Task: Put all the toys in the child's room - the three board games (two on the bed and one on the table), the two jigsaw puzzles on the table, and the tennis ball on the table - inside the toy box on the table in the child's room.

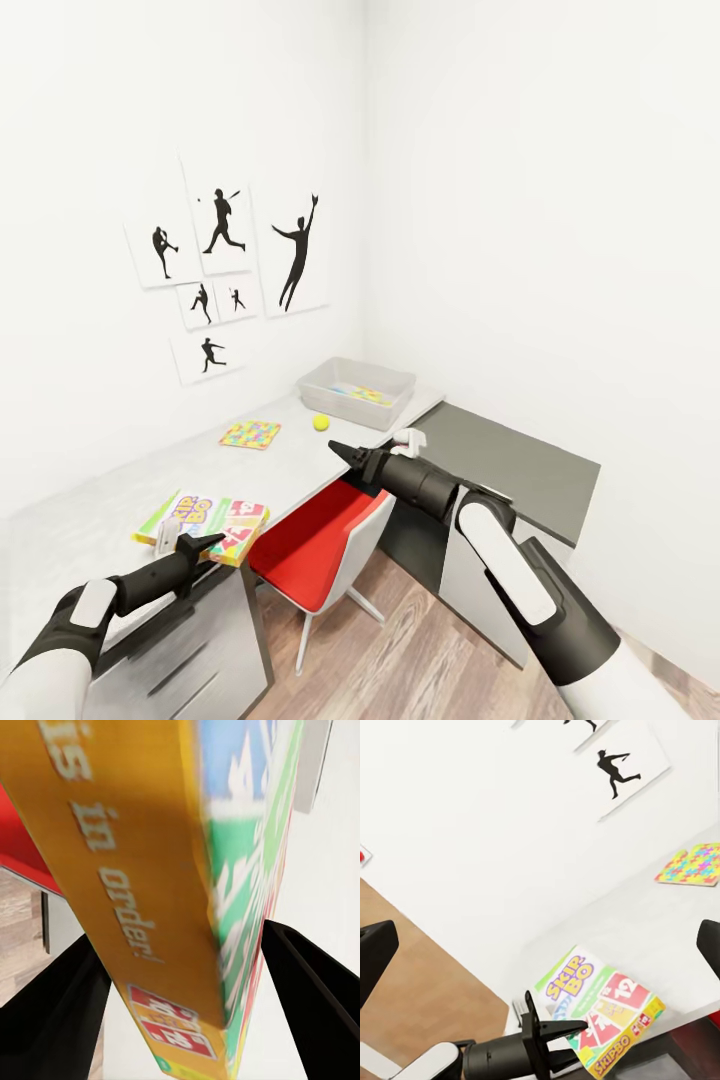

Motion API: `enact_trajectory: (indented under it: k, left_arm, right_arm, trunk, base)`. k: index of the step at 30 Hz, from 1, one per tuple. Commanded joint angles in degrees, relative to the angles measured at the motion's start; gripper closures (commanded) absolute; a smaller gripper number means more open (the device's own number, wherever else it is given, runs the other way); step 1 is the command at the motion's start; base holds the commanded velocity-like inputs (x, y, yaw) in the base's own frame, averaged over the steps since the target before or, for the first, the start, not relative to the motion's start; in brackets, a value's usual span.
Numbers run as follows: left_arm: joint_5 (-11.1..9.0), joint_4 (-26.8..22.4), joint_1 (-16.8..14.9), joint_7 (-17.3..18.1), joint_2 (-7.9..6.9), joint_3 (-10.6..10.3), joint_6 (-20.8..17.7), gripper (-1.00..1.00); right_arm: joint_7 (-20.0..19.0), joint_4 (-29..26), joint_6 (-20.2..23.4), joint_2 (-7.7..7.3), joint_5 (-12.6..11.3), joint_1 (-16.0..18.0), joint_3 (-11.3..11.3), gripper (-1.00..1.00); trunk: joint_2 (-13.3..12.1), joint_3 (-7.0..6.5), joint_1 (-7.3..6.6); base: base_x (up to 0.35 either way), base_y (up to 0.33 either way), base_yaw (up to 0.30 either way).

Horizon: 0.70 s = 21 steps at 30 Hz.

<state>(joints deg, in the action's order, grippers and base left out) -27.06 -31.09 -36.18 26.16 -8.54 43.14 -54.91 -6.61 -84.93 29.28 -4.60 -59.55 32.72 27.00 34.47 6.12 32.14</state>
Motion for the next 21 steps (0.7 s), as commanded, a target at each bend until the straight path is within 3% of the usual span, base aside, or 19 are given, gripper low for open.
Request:
enact_trajectory:
  k: [1, 9, 16, 21]
  left_arm:
    - [0.44, -0.01, -0.08, 0.30, -0.10, 0.34, -0.44, 1.00]
    - [0.43, -0.02, -0.11, 0.31, -0.32, 0.33, -1.08, 1.00]
    - [0.43, -0.34, -0.11, 0.85, -0.39, 0.30, -4.04, 1.00]
    - [0.54, -2.10, -0.07, 6.90, -0.42, -0.31, -5.05, 1.00]
  right_arm:
    - [0.08, 0.12, 0.15, 0.09, -0.13, 0.06, -0.09, -1.00]
    - [0.35, 0.37, 0.09, 0.34, -0.13, 0.06, -0.24, -1.00]
    - [0.37, 0.38, -0.08, 0.30, -0.13, 0.06, -0.28, -1.00]
    - [0.37, 0.44, -0.10, 0.30, -0.19, 0.06, -0.35, -1.00]
  trunk:
    - [-0.33, -0.08, -0.20]
    - [-3.53, -1.52, -1.96]
    - [-6.34, -2.77, -3.50]
    - [-8.35, -3.67, -4.60]
  base:
    - [0.000, 0.000, 0.000]
    - [0.000, 0.000, 0.000]
    - [0.000, 0.000, 0.000]
    - [0.000, 0.000, 0.000]
